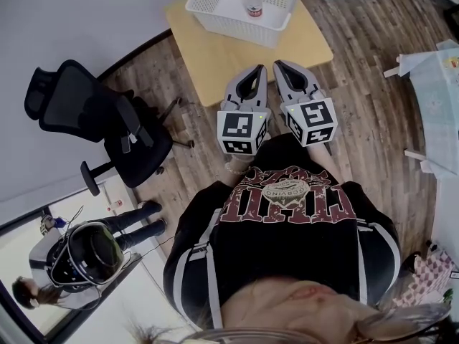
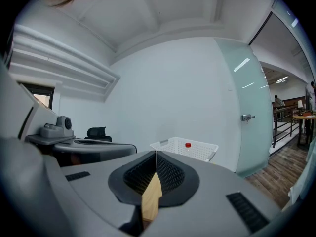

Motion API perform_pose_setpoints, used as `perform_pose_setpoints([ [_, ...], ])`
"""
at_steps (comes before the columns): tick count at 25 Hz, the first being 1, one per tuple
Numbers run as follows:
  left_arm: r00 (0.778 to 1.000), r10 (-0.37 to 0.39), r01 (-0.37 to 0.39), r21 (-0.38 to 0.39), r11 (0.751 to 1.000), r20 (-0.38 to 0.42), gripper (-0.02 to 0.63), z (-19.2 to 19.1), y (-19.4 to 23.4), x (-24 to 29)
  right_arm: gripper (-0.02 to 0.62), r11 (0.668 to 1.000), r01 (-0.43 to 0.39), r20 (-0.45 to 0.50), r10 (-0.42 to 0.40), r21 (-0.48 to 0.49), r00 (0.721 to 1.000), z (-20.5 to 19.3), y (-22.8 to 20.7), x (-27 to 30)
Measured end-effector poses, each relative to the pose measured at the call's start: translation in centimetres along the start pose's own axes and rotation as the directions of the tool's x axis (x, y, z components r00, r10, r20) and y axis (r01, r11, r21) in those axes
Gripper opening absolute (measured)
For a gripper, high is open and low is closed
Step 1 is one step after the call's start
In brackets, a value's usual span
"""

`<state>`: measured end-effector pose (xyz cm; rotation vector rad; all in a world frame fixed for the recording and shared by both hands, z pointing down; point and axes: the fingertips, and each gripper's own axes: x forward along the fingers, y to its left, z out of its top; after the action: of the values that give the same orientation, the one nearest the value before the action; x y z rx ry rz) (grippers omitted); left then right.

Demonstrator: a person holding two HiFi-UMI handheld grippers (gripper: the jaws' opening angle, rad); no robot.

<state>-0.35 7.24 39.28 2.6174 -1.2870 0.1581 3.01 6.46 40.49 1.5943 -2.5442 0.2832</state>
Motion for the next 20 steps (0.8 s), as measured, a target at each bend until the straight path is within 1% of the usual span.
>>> perform_pose_setpoints([
  [8, 1.0, 0.0, 0.0, 0.0, 1.0, -0.009, 0.048, -0.3, 0.5, -0.9, 0.018, 1.0, 0.007, -0.007, -0.007, 0.011, 1.0, -0.4, 0.8, 0.0],
  [14, 1.0, 0.02, -0.02, 0.003, 1.0, 0.0, 0.048, -0.3, 1.0, -1.5, 0.018, 1.0, -0.007, 0.005, 0.007, 0.013, 1.0, -0.4, 1.5, 0.2],
  [20, 0.999, 0.034, -0.034, 0.002, 0.999, -0.004, 0.048, -0.4, 1.0, -0.9, 0.018, 1.0, -0.016, 0.003, 0.016, 0.022, 1.0, -0.5, 1.0, 0.1],
])
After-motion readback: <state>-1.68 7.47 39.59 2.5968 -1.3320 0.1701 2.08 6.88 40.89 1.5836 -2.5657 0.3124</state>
